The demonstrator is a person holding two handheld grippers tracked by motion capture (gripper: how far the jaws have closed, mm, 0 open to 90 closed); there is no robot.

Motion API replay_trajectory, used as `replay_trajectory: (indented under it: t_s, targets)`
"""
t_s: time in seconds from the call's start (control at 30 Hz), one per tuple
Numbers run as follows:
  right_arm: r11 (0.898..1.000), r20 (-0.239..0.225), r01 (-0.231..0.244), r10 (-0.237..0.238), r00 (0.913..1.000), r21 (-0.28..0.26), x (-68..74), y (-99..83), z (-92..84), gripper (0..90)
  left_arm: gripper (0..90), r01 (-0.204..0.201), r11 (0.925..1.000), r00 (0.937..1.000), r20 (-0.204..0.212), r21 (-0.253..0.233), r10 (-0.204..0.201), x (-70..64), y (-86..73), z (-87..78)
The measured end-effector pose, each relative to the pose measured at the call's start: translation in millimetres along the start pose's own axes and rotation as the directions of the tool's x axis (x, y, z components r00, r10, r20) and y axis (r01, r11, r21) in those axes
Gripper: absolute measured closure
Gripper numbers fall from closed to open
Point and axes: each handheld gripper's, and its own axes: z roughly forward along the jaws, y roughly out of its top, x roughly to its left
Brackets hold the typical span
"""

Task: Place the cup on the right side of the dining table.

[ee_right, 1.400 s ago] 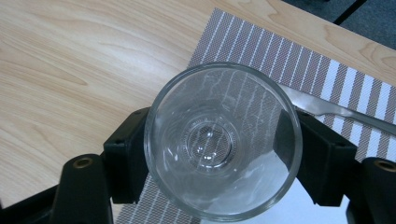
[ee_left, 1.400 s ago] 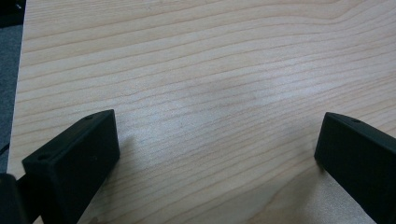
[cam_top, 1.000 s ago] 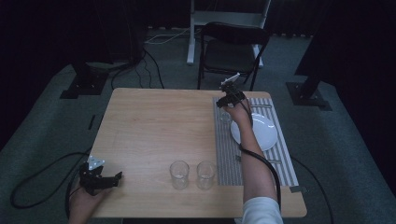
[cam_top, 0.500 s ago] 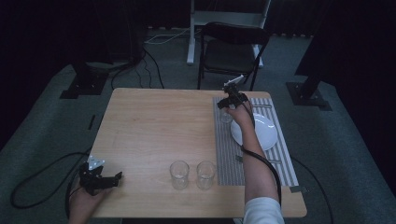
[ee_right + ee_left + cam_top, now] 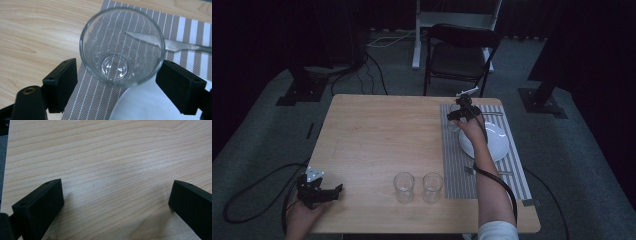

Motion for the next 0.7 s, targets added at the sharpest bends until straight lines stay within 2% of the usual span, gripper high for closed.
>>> replay_trajectory:
  t_s: [0.17,0.33,0.7]
  targets:
    - [1.0,-0.02,-0.018,0.018,0.9996,-0.008,-2.2,-9.8,-1.7,17.3,0.2,0.0,1.0,1.0,0.0,0.0,0.0,0.0,0.0,0.0]
    - [1.0,-0.02,-0.02,0.02,0.9996,-0.015,-0.3,-19.1,-4.4,17.3,0.2,0.0,1.0,1.0,0.0,0.0,0.0,0.0,0.0,0.0]
    - [1.0,-0.033,-0.001,0.001,0.9995,-0.013,0.8,-46.0,-12.0,17.4,0.2,0.0,1.0,1.0,0.0,0.0,0.0,0.0,0.0,0.0]
